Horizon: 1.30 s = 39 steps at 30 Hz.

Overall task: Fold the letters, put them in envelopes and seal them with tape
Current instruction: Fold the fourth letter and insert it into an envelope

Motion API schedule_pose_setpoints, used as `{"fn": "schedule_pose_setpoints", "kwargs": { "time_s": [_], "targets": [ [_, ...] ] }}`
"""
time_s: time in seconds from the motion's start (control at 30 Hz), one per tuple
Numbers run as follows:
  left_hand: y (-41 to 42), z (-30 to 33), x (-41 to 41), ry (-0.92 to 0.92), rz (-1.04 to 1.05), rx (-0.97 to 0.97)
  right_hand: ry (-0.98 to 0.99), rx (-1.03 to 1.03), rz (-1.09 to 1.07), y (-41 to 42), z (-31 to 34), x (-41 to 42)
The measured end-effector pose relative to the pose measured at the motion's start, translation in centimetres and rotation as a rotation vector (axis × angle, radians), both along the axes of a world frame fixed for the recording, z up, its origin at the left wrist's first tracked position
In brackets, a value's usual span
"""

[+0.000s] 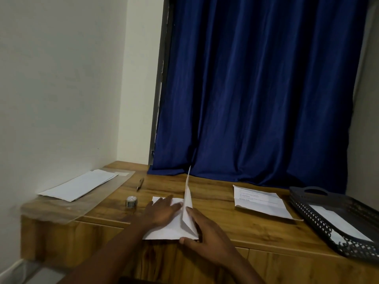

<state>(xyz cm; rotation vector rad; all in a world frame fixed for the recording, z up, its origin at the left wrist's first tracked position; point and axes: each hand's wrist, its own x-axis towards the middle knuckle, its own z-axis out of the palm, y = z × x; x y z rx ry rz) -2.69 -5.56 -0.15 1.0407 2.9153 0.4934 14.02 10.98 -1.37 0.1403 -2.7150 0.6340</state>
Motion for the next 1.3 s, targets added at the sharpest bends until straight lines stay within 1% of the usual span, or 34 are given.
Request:
{"fn": "schedule_pose_setpoints", "kwargs": {
  "time_s": [0.03,0.07,0.1,0.17,0.2,0.23,0.27,0.3,0.4,0.43,0.5,0.53,0.6,0.7,0.73,0.8,0.83,0.87,0.93,1.0,1.07,1.2,1.3],
  "targets": [
    [-0.4,0.1,-0.2,0.007,-0.022,0.077,-0.035,0.048,-0.008,0.1,-0.1,0.0],
    [-0.7,0.1,-0.3,-0.044,-0.023,0.196,-0.075,0.093,-0.017,0.3,-0.2,-0.1],
    [-1.0,0.0,-0.3,-0.172,-0.001,0.356,-0.109,0.135,-0.023,0.3,-0.2,-0.1],
    [-1.2,0.4,-0.1,-0.576,0.049,0.709,-0.146,0.207,-0.028,0.4,-0.2,-0.2],
    [-1.1,0.6,-0.2,-0.748,0.098,0.86,-0.152,0.236,-0.03,0.4,-0.3,-0.2],
    [-1.2,1.0,-0.2,-0.847,0.154,0.939,-0.156,0.258,-0.033,0.4,-0.3,-0.3],
    [-1.4,1.5,0.0,-0.877,0.19,0.959,-0.157,0.273,-0.038,0.4,-0.4,-0.3],
    [-1.6,1.8,0.3,-0.864,0.219,0.965,-0.154,0.281,-0.046,0.4,-0.4,-0.3],
    [-2.4,2.2,1.2,-0.769,0.256,0.992,-0.138,0.305,-0.102,0.5,-0.6,-0.2],
    [-2.4,2.1,1.3,-0.73,0.219,1.007,-0.138,0.328,-0.14,0.6,-0.6,-0.3],
    [-2.4,1.9,1.2,-0.596,0.114,1.035,-0.136,0.395,-0.242,0.8,-0.5,-0.3],
    [-2.5,1.8,1.4,-0.52,0.068,1.031,-0.128,0.424,-0.29,0.8,-0.5,-0.3],
    [-2.5,1.5,2.1,-0.399,0.002,0.945,-0.098,0.452,-0.354,0.6,-0.5,-0.3],
    [-2.2,0.6,3.2,-0.267,-0.097,0.736,-0.068,0.464,-0.372,-0.7,-0.3,-0.6],
    [-2.1,0.2,3.5,-0.165,-0.121,0.648,-0.06,0.459,-0.364,-1.3,-0.2,-0.8],
    [-1.7,-0.6,3.3,0.089,-0.141,0.49,-0.055,0.403,-0.339,-2.6,-0.1,-1.1],
    [-1.5,-0.7,3.1,0.168,-0.126,0.422,-0.05,0.354,-0.319,-3.1,0.1,-1.2],
    [-1.5,-0.7,3.0,0.198,-0.092,0.351,-0.034,0.302,-0.294,-3.5,0.3,-1.4],
    [-1.5,-0.5,2.5,0.184,-0.059,0.243,0.024,0.201,-0.241,-3.7,0.8,-1.6],
    [-1.5,-0.5,2.2,0.163,-0.091,0.16,0.041,0.112,-0.191,-2.9,1.5,-2.1],
    [-1.3,-0.5,2.2,0.147,-0.126,0.099,-0.061,0.099,-0.127,-1.6,2.0,-2.7],
    [-1.1,-0.4,2.4,0.103,-0.145,0.038,-0.32,0.199,-0.06,0.2,2.1,-3.7],
    [-1.2,0.1,2.5,0.04,-0.165,-0.006,-0.382,0.231,-0.06,1.0,2.1,-3.9]
  ]
}}
